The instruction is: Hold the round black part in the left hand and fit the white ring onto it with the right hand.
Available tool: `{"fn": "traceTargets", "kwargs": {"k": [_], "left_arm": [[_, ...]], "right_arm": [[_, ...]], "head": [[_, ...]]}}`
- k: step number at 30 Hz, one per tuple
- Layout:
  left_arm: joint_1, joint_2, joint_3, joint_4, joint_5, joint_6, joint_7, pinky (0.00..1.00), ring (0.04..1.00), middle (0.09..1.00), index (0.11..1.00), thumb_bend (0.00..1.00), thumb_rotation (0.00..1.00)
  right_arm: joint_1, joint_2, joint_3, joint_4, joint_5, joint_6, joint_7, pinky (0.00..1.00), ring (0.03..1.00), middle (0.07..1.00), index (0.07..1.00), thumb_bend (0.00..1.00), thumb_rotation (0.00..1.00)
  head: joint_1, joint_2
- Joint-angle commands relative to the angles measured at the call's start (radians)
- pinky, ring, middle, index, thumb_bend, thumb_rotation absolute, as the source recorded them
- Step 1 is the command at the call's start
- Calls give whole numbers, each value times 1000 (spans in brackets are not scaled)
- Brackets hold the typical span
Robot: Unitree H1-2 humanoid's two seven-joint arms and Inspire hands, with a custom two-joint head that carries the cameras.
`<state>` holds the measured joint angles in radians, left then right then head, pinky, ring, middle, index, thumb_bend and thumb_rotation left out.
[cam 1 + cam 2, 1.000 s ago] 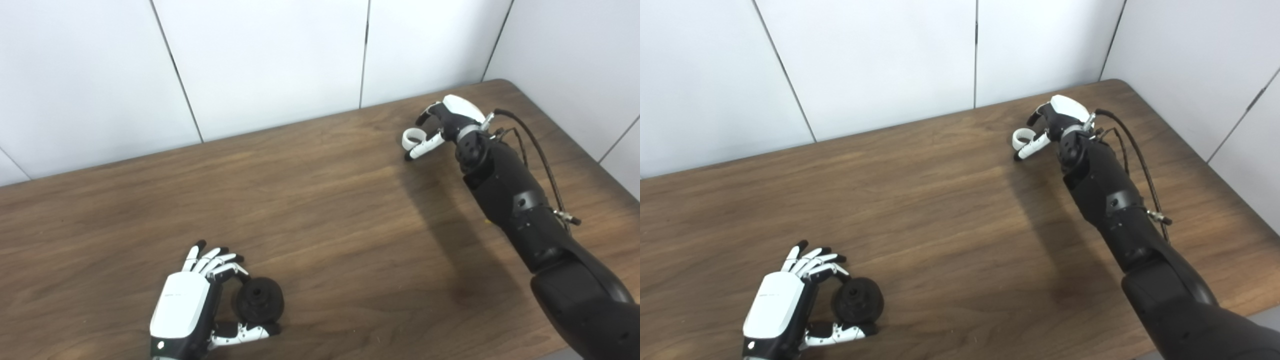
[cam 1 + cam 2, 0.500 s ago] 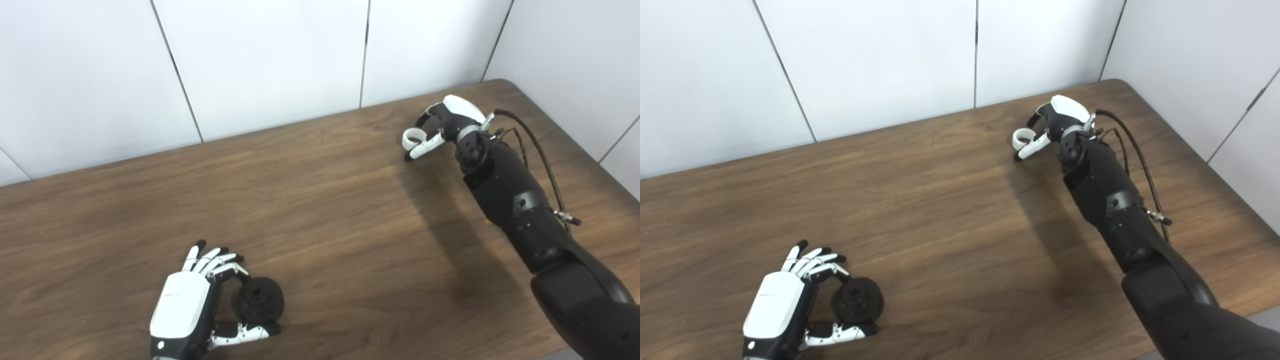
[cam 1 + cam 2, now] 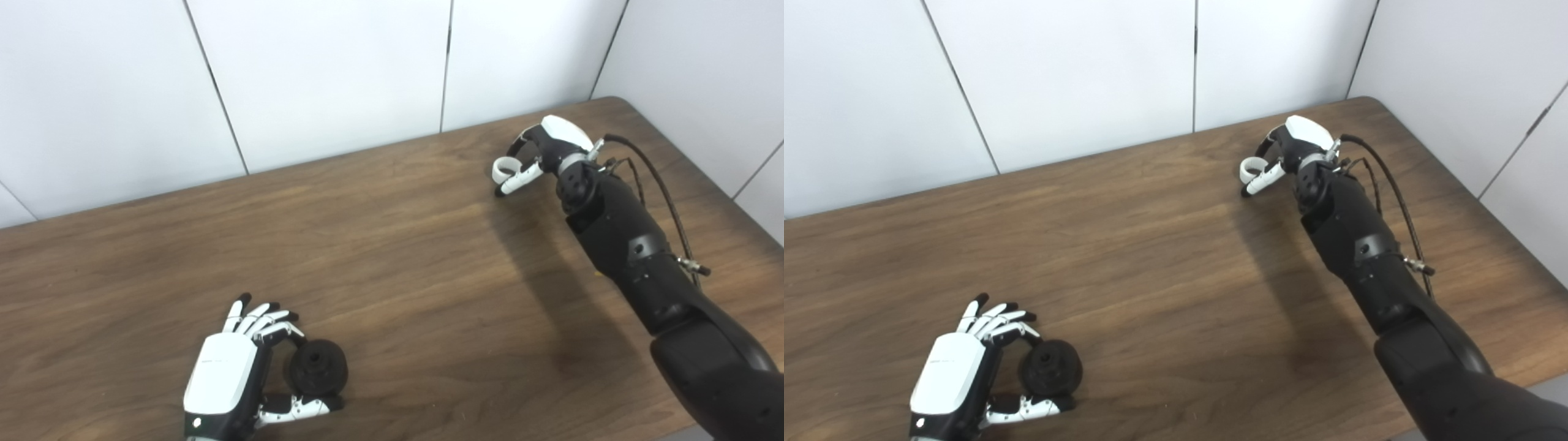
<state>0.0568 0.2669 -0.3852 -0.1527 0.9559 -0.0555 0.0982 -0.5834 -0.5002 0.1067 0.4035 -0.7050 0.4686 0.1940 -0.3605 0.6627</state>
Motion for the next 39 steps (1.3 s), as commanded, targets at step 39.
{"fn": "traceTargets", "kwargs": {"k": [39], "left_arm": [[11,3,-3,20,51,28,-25,988,859,758,484,524,53]], "right_arm": [[71,-101,65,-275,70,-77,4,1000,985,838,487,524,139]], "head": [[51,11]]}}
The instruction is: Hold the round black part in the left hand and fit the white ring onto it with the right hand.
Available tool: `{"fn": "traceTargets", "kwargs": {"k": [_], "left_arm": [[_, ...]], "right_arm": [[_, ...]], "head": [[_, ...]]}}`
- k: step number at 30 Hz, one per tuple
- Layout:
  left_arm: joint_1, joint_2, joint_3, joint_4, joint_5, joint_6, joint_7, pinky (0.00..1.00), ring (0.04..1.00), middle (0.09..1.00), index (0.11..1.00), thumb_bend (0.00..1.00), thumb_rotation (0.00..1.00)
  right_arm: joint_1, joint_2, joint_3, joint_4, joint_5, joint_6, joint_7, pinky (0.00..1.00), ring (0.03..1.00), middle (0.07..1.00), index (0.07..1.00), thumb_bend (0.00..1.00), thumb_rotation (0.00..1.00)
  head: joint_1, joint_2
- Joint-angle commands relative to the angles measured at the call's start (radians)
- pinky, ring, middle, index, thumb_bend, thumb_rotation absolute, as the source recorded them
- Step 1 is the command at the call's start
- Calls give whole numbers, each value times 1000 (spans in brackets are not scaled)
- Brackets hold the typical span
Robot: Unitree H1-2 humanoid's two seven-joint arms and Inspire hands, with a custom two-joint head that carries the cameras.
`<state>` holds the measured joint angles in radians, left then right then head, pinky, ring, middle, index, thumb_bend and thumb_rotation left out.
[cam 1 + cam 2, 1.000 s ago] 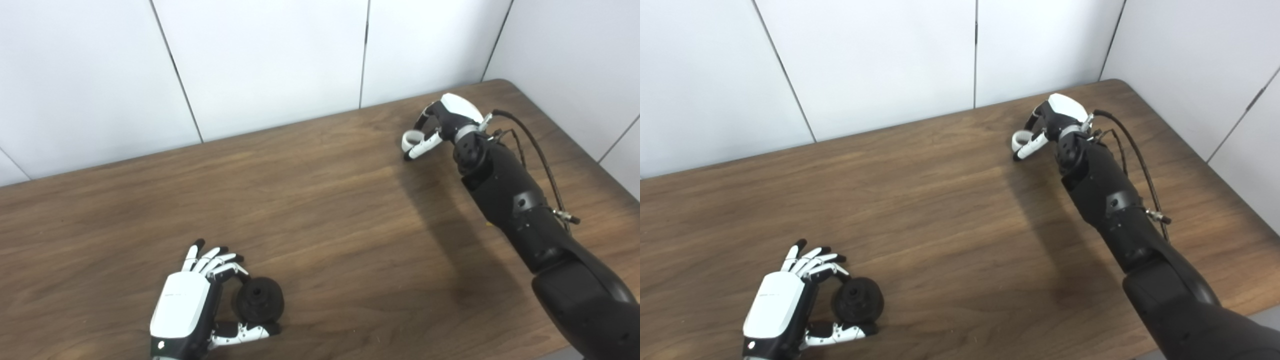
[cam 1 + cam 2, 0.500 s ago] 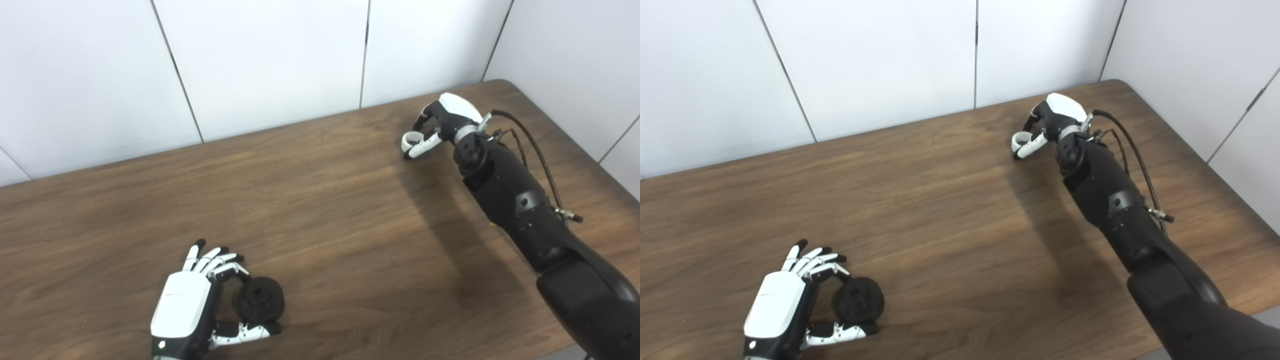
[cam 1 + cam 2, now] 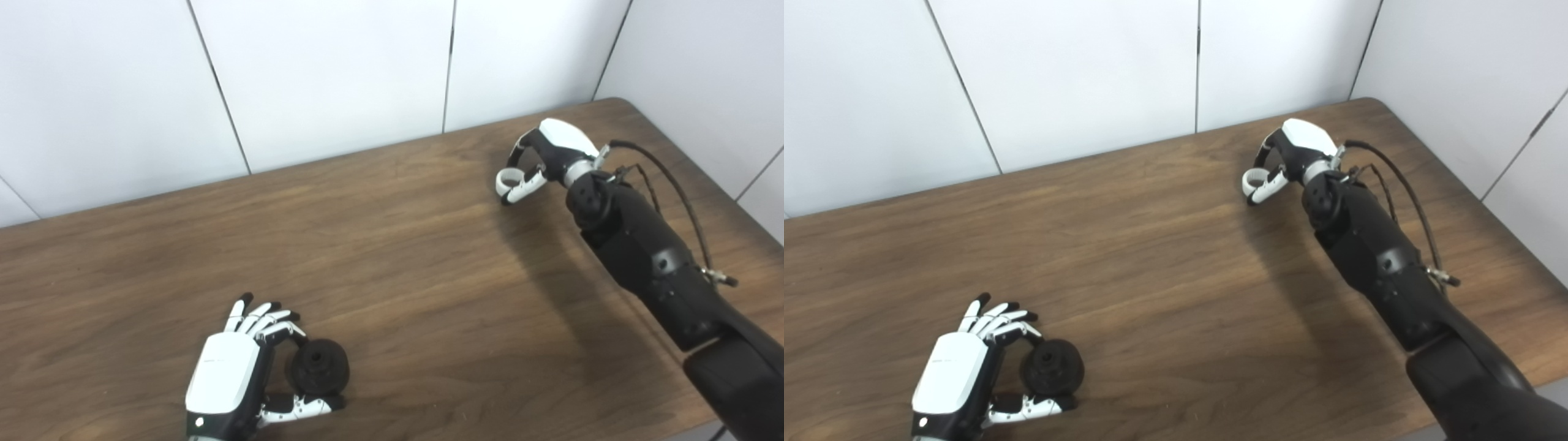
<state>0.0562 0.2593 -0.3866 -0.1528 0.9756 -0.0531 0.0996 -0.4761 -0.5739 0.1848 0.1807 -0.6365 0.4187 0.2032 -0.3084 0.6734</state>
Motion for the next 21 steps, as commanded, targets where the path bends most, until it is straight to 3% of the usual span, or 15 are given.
{"fn": "traceTargets", "kwargs": {"k": [1,11,21], "left_arm": [[12,9,-2,20,32,27,-28,989,860,759,484,524,53],[12,-13,-13,28,43,28,-22,999,867,767,483,524,54],[9,-45,-37,8,82,73,-53,1000,884,774,484,525,56]], "right_arm": [[-28,-27,-11,-79,-2,-23,1,1000,987,837,486,524,139],[63,5,-1,-361,6,-5,83,1000,981,823,484,525,138],[128,44,46,-604,-4,13,223,1000,967,833,483,525,137]], "head": [[6,2],[100,24],[216,57]]}}
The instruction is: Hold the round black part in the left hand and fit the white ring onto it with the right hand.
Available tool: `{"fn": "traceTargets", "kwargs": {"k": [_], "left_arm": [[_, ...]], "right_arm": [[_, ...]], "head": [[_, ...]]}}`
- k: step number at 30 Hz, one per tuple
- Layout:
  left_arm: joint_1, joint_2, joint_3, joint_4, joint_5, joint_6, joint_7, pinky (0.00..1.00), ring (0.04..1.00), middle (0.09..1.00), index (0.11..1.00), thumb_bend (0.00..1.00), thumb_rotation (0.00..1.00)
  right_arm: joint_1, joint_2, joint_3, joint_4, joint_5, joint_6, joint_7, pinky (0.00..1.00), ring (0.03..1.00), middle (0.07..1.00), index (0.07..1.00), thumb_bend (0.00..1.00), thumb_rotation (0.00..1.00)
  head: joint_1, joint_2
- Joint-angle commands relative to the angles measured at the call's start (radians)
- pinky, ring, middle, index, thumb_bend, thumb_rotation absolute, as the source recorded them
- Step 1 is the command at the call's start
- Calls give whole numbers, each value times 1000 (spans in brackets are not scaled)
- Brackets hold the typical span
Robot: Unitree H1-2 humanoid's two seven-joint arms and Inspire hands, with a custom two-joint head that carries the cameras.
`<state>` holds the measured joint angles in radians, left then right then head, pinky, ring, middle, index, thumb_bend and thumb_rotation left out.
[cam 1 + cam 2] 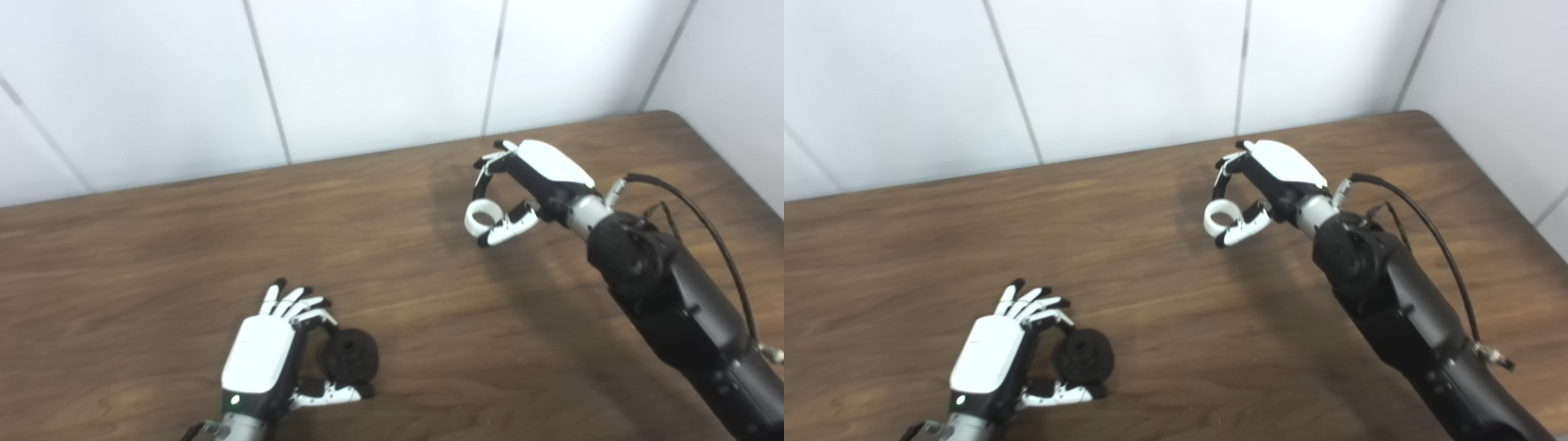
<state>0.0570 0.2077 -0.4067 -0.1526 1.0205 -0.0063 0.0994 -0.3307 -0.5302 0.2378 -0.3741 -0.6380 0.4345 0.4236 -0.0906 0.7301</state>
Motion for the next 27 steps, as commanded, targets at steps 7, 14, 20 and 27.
{"fn": "traceTargets", "kwargs": {"k": [7,14,20,27], "left_arm": [[5,-4,-33,-6,56,51,-62,1000,892,778,484,525,55],[0,-10,-45,-17,71,67,-77,1000,891,779,484,525,56],[-7,-18,-54,-27,76,85,-93,1000,895,784,484,525,57],[-8,-28,-62,-30,86,88,-94,1000,900,786,484,525,58]], "right_arm": [[19,58,16,-167,-2,19,76,1000,963,831,483,525,136],[41,114,60,-238,-25,-4,104,1000,958,824,482,525,136],[46,161,94,-266,-43,3,134,1000,962,823,481,525,136],[60,195,128,-277,-58,0,164,1000,971,829,481,526,136]], "head": [[28,17],[40,35],[51,50],[63,62]]}}
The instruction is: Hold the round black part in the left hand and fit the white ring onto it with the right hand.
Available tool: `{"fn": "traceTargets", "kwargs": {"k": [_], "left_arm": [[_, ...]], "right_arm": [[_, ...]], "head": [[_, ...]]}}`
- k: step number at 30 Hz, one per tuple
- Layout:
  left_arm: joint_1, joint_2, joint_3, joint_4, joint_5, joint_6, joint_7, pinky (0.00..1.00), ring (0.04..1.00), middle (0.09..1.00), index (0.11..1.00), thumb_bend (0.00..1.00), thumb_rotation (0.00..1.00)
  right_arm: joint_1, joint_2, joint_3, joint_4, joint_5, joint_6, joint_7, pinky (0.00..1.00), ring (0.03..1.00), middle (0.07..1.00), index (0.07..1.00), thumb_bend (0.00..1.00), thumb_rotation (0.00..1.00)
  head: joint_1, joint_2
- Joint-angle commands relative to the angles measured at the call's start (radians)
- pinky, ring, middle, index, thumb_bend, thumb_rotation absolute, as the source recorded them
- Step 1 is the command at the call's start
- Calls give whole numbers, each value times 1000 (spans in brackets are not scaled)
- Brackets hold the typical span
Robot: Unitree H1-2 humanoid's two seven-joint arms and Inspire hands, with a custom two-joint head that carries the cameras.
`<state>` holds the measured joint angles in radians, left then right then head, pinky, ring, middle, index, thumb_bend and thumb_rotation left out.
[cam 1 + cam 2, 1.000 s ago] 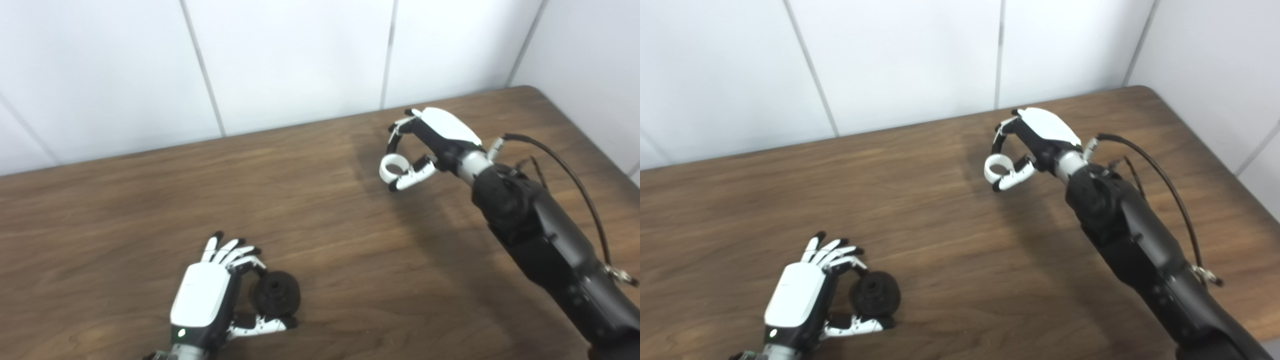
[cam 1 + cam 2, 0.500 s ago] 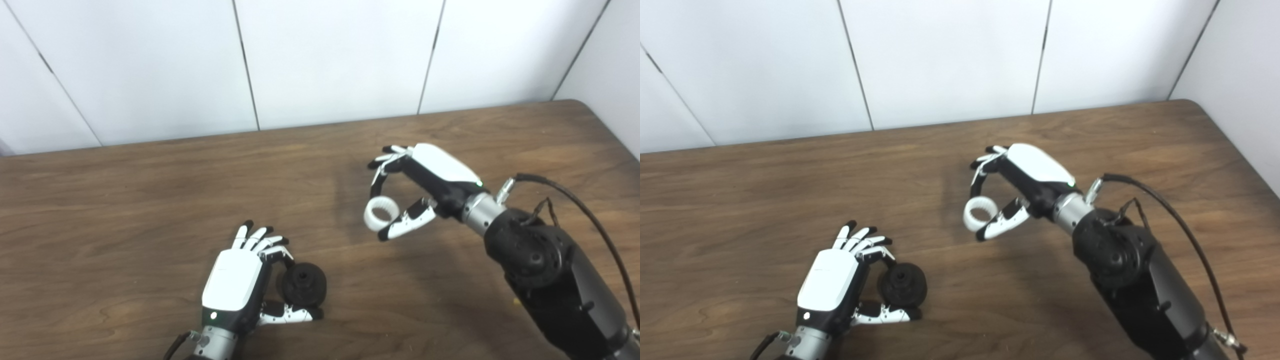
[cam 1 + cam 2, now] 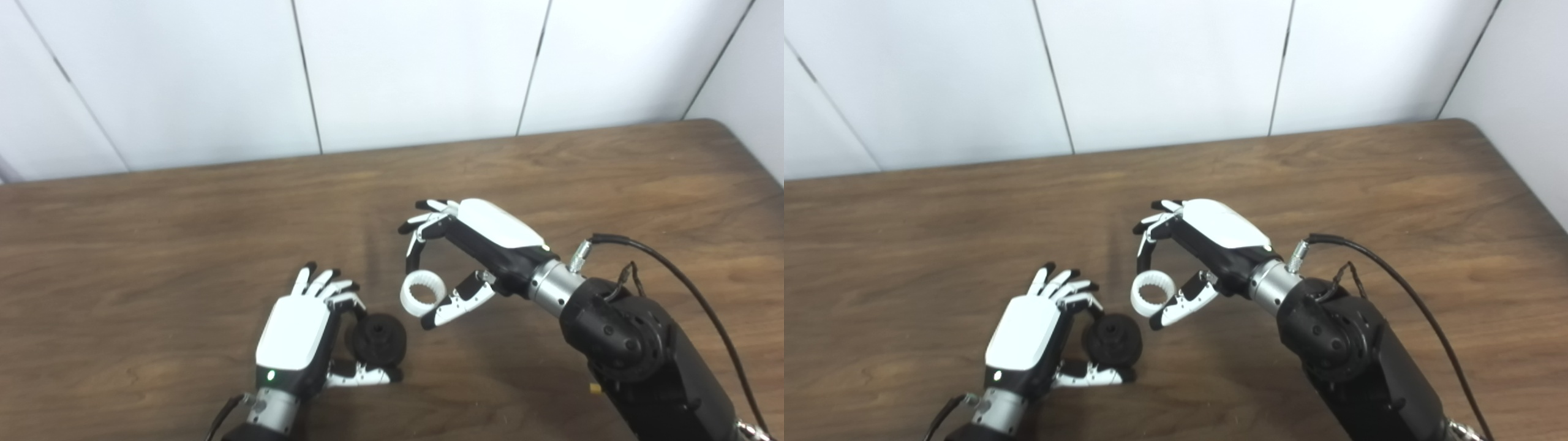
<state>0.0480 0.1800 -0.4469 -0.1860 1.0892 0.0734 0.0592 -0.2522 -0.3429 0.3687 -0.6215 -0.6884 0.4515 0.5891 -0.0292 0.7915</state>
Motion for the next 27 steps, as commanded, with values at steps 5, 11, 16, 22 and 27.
{"fn": "traceTargets", "kwargs": {"k": [5,11,16,22,27], "left_arm": [[-2,-8,-25,2,29,15,-61,1000,898,784,485,525,58],[-2,-16,-32,-2,42,25,-62,1000,900,785,484,525,57],[-4,-20,-38,-8,36,32,-65,1000,895,783,484,524,57],[-4,-28,-41,-15,41,47,-78,1000,896,784,485,524,57],[-5,-31,-48,-15,51,49,-75,1000,889,780,485,524,57]], "right_arm": [[-22,28,26,-14,-33,-42,5,1000,969,828,481,525,136],[-18,52,50,14,-50,-71,-7,1000,970,820,481,526,136],[-10,53,58,40,-76,-124,-24,1000,969,817,480,525,135],[4,60,51,64,-83,-165,-37,1000,967,817,481,525,135],[11,66,41,82,-84,-183,-44,1000,970,820,481,525,134]], "head": [[10,9],[17,17],[26,24],[34,31],[39,33]]}}
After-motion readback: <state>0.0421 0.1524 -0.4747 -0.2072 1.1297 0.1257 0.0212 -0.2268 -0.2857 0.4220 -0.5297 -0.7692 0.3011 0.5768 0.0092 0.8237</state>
